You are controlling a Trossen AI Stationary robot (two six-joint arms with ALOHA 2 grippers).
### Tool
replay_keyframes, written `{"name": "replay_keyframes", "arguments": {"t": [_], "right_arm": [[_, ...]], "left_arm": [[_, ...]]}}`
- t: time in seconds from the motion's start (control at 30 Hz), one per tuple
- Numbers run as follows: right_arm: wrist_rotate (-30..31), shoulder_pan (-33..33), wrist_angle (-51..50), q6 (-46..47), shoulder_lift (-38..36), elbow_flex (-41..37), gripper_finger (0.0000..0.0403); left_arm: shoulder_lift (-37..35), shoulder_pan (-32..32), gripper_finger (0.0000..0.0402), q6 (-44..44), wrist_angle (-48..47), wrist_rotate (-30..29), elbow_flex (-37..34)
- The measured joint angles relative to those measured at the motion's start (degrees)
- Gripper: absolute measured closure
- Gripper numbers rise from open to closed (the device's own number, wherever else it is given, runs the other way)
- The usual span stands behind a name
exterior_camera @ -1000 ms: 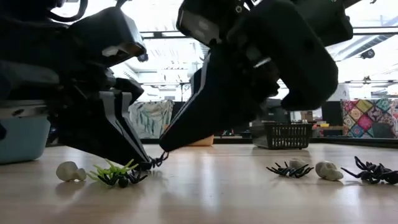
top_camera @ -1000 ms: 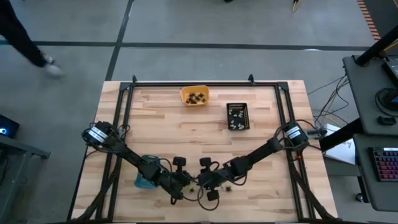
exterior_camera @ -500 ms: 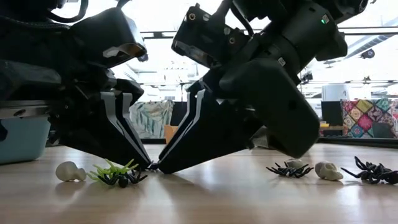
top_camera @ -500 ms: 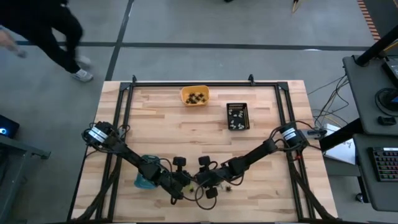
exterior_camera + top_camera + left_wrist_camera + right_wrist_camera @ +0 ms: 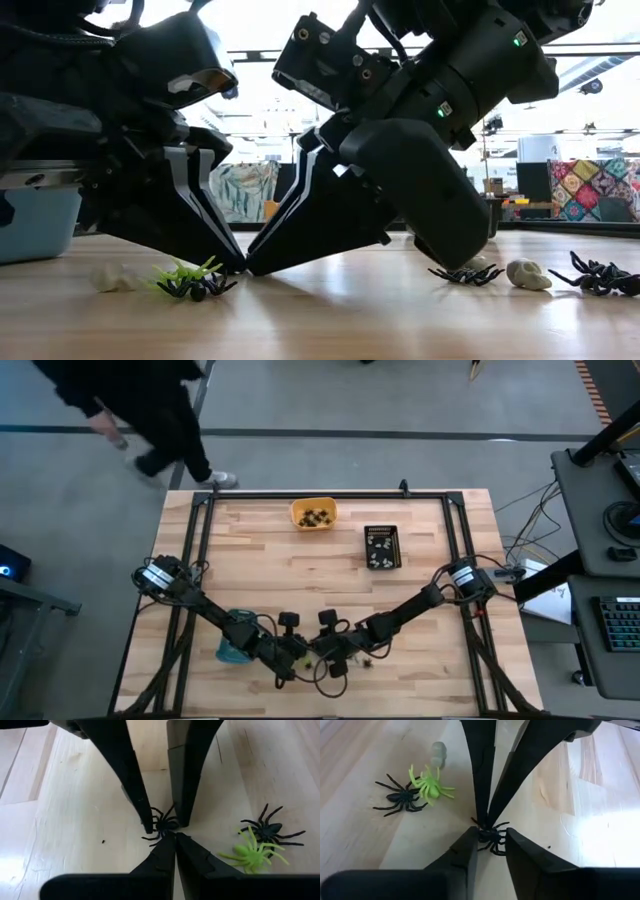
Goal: Sort Halloween decoration
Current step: Put the black spider toy into the yellow bin
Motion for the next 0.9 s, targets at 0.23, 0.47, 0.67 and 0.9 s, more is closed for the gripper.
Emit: {"name": "replay_keyframes", "arguments": {"t": [0.23,0.47,0.67,0.9], "right_arm": [[-0.32,-0.02,-0.14,0.00,0.00,-0.04,0.0387],[-0.07,-0.35,-0.65,1.45,-0.80,-0.16,0.0394],[-0.26,-0.63,-0.75,2.17,-3.26,-0.17,0.0394],[-0.61,-1.80,-3.78,5.52,-7.45,-0.17,0.0394]], "left_arm": [[-1.27,0.02,0.0402,-0.29,-2.09,0.52,0.04],[-3.87,-0.09,0.0402,-1.25,-5.34,0.55,0.09],[-7.11,-0.22,0.0402,-1.29,-10.37,0.24,0.09],[-13.15,-0.49,0.0402,-1.31,-18.41,-0.68,0.09]]}}
